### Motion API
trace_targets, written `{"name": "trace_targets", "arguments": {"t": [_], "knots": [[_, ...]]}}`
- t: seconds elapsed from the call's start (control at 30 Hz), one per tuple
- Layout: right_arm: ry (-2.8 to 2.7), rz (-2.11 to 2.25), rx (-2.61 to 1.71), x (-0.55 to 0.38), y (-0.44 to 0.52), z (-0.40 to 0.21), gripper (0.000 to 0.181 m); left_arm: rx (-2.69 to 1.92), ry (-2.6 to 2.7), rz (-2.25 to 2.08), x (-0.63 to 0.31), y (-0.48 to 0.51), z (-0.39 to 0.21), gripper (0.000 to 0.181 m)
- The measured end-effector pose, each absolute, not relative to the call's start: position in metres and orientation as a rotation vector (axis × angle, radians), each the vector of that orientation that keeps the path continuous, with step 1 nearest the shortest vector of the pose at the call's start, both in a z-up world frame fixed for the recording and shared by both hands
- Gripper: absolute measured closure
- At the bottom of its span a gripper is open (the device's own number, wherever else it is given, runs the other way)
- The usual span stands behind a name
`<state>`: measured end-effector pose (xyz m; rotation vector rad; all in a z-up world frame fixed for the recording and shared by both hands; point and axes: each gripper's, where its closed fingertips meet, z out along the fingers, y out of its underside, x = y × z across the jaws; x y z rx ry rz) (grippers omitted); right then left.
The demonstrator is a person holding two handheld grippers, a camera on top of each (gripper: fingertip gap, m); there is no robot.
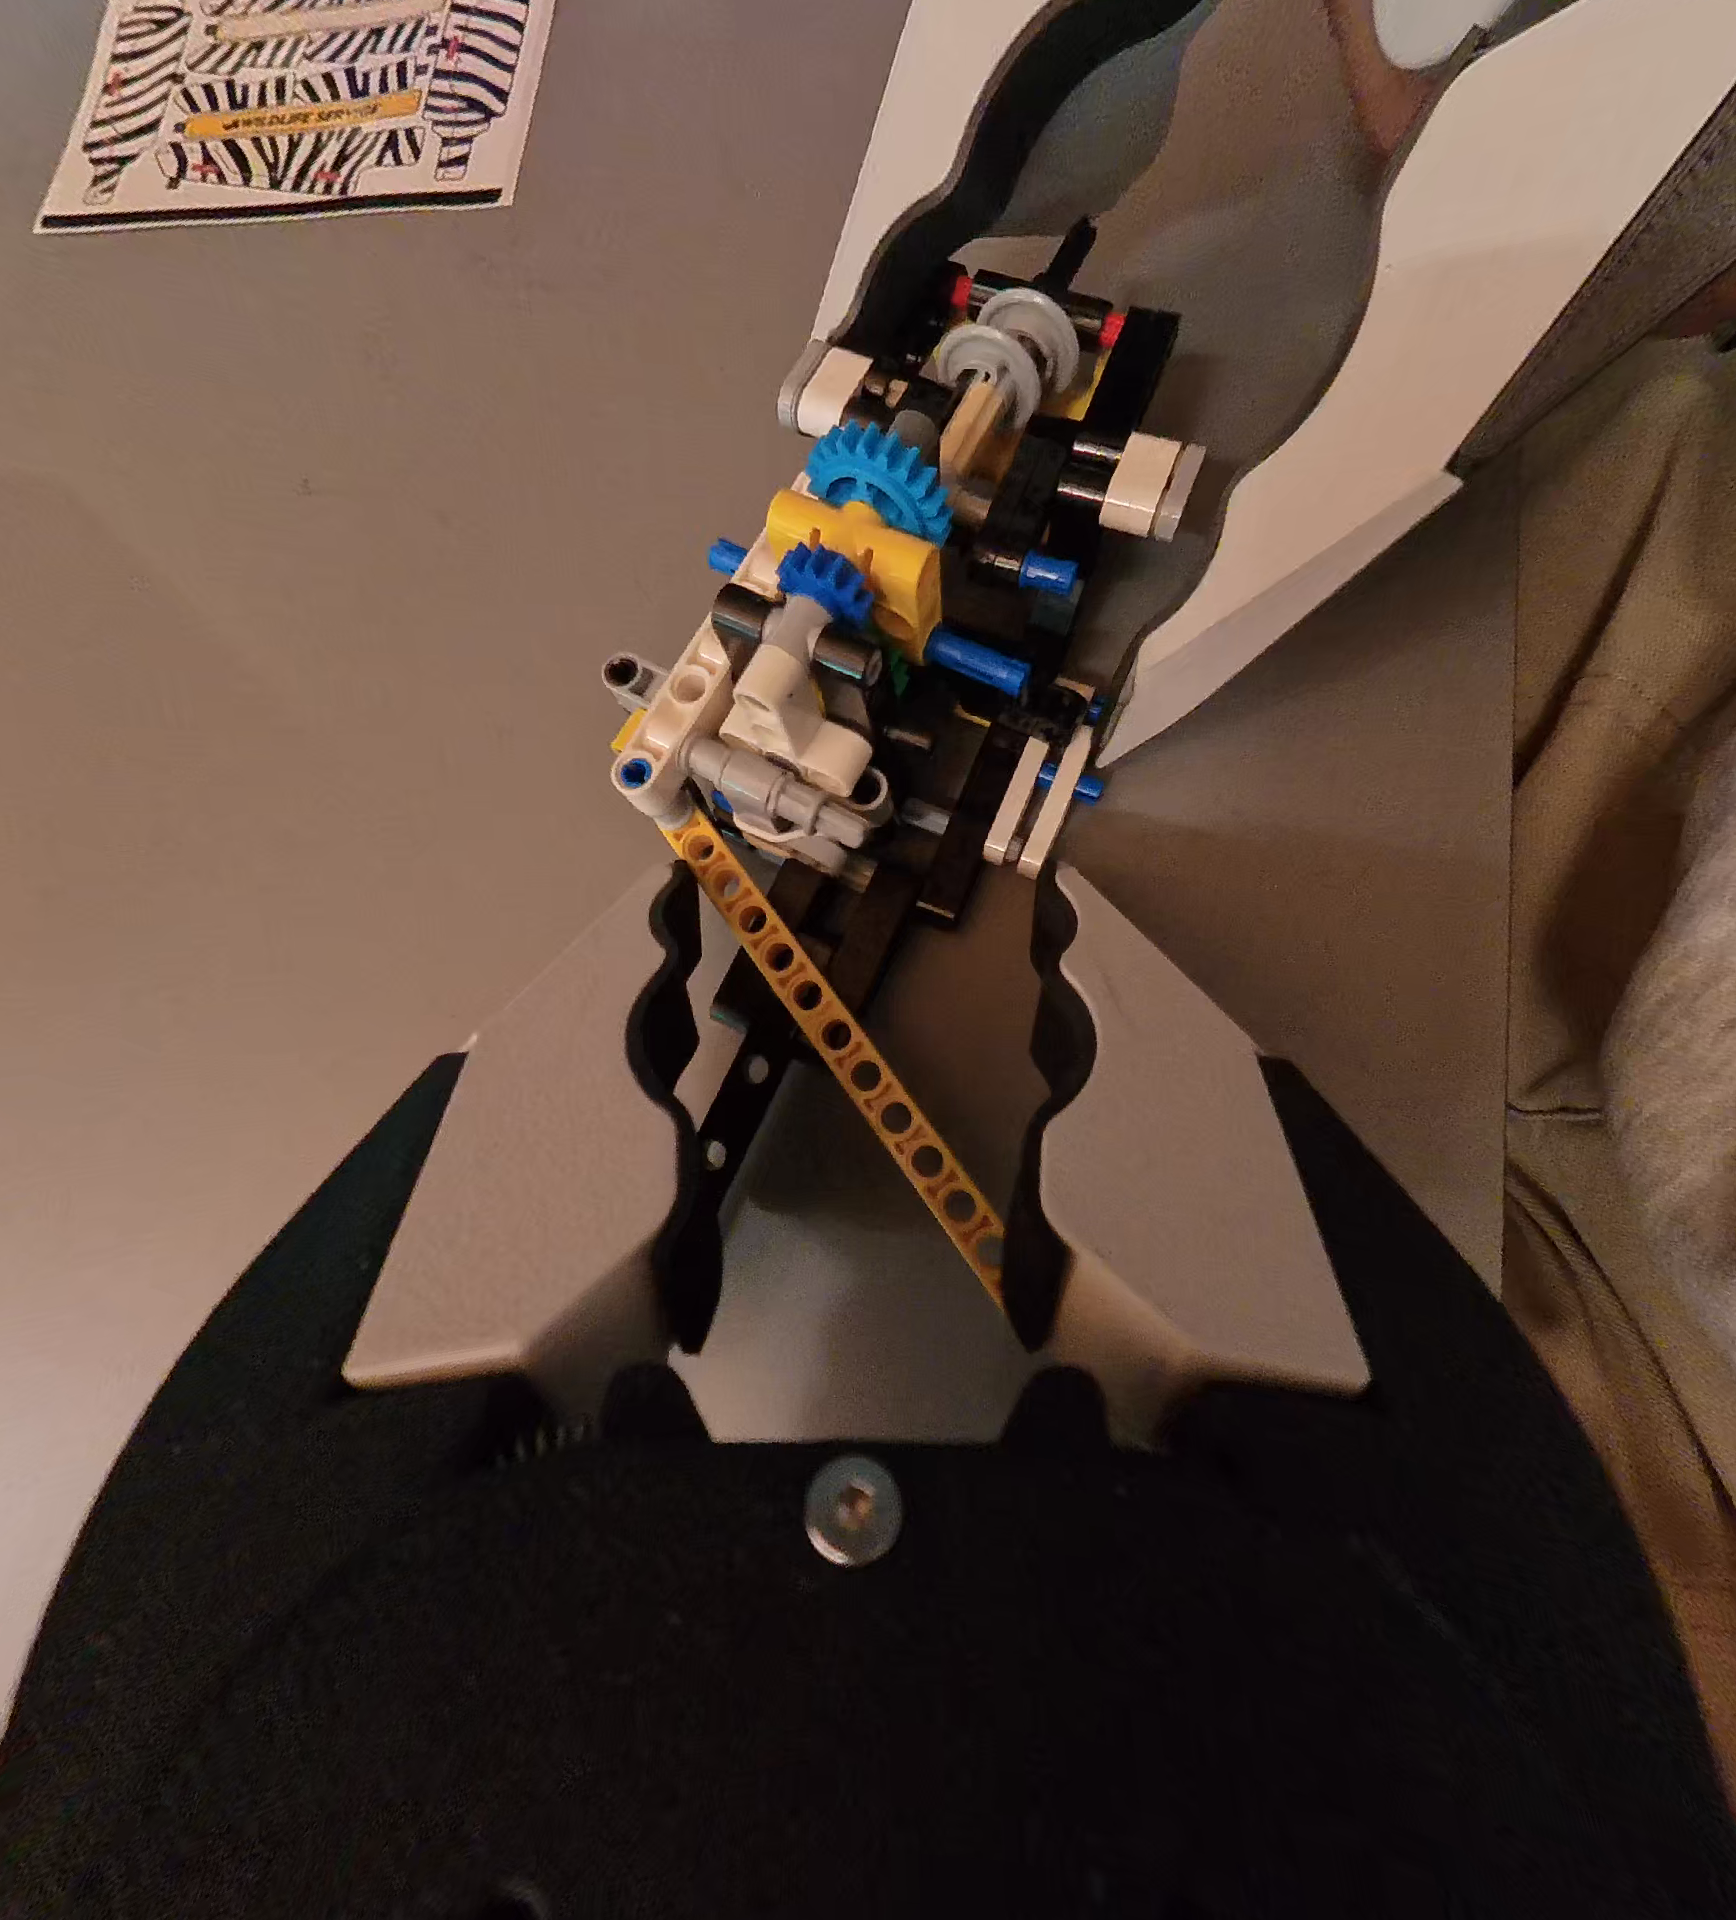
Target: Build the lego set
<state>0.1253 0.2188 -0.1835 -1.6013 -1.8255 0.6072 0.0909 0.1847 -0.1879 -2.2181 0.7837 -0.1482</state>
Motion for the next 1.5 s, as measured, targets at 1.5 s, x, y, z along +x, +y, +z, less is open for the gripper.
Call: {"name": "trace_targets", "arguments": {"t": [1.5], "knots": [[-1.881, 0.613, -1.538, 0.131, 0.220, -0.182, 0.092, -2.316, 0.818, -0.094, 0.091, 0.171, -0.189, 0.122]]}}
